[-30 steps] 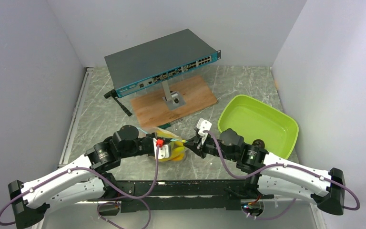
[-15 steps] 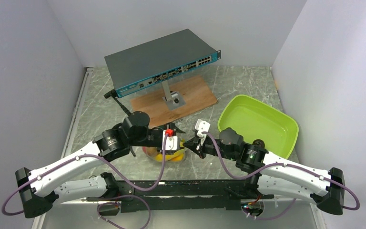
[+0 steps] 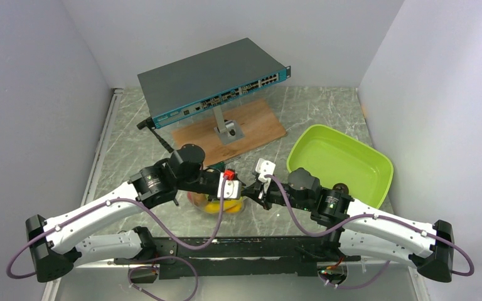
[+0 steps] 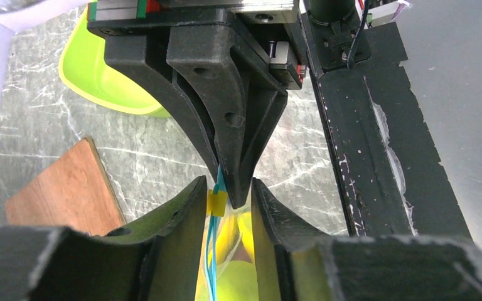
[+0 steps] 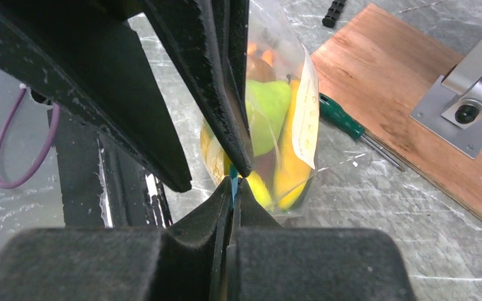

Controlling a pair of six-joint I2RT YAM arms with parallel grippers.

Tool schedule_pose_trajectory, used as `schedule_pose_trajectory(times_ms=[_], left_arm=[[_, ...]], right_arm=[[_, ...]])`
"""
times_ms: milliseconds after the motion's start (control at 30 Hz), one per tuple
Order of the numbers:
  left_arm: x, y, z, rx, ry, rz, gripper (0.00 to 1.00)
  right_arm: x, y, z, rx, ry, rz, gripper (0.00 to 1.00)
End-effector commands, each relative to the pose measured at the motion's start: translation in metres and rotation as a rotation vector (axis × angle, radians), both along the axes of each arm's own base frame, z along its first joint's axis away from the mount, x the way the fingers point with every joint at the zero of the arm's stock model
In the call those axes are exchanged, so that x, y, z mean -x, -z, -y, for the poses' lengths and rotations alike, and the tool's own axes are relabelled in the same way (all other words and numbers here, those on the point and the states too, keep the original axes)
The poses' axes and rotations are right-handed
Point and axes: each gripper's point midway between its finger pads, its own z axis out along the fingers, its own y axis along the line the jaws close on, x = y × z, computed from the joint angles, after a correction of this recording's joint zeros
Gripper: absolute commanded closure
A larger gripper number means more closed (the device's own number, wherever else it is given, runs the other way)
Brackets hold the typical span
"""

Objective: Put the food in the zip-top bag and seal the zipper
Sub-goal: Unzip the zipper food storage bag at the center of the board.

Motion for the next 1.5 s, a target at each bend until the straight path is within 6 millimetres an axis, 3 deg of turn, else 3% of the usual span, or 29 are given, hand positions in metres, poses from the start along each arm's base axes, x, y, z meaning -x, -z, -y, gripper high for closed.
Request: schedule_pose_trajectory(times_ms=[0, 200, 400, 667, 733, 833, 933, 1033, 1200, 1467], left_arm=[[-0.003, -0.009, 0.004, 0.009, 0.003, 0.013, 0.59], [-0.010, -0.015, -0.001, 0.045, -0.029, 0.032, 0.53], [-0.008, -0.009, -0.002, 0.024, -0.011, 0.007, 0.68], [-0.004, -0.004, 0.000, 0.005, 0.019, -0.019, 0.71], [-0.004, -0.003, 0.000, -0.002, 0.021, -0.025, 0.76], [-0.005, -0.003, -0.002, -0.006, 0.017, -0.025, 0.91], [-0.007, -0.002, -0.006, -0.003, -0.003, -0.024, 0.97], [-0.011, 0.006, -0.020, -0.029, -0.054, -0.017, 1.00], [-0.025, 0.021, -0.066, -0.076, -0.224, -0.002, 1.00], [-0.015, 0.034, -0.124, -0.062, -0.424, 0.010, 1.00]], right_arm=[[-0.001, -0.037, -0.006, -0.085, -0.012, 0.054, 1.00], [-0.001, -0.036, -0.005, -0.083, -0.012, 0.050, 1.00], [0.000, -0.036, -0.007, -0.084, -0.021, 0.048, 1.00], [0.000, -0.035, -0.008, -0.083, -0.024, 0.049, 1.00], [0.000, -0.035, -0.008, -0.082, -0.024, 0.049, 1.00], [-0.002, -0.034, -0.007, -0.082, -0.015, 0.056, 1.00], [-0.008, -0.027, -0.003, -0.082, 0.027, 0.060, 1.00], [-0.010, -0.037, 0.004, -0.166, 0.072, 0.076, 1.00], [-0.016, -0.033, 0.015, -0.196, 0.147, 0.048, 1.00], [-0.027, -0.029, 0.028, -0.201, 0.250, 0.037, 1.00]])
